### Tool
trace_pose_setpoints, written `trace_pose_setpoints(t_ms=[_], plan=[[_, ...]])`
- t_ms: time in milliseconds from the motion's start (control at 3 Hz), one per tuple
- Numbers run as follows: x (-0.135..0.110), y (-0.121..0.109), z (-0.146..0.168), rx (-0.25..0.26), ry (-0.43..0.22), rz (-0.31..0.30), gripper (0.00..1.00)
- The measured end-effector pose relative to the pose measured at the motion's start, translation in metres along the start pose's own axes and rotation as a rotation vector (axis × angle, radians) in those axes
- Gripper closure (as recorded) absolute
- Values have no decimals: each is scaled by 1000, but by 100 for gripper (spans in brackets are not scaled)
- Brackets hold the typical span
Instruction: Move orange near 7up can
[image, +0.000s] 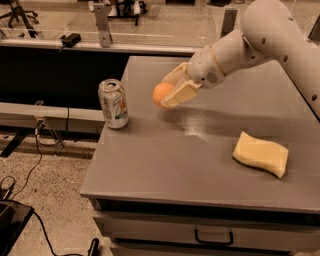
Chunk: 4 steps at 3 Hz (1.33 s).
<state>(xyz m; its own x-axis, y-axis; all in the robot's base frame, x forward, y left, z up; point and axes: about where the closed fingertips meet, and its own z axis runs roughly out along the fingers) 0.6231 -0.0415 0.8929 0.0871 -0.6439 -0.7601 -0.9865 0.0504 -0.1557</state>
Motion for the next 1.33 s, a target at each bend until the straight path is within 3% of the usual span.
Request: trace_pose_setpoints(t_ms=[333,667,1333], plan=[[-1,8,20,-66,-12,16,84],[-2,16,35,-124,-32,33,61],[-10,30,53,-195,-73,40,15]])
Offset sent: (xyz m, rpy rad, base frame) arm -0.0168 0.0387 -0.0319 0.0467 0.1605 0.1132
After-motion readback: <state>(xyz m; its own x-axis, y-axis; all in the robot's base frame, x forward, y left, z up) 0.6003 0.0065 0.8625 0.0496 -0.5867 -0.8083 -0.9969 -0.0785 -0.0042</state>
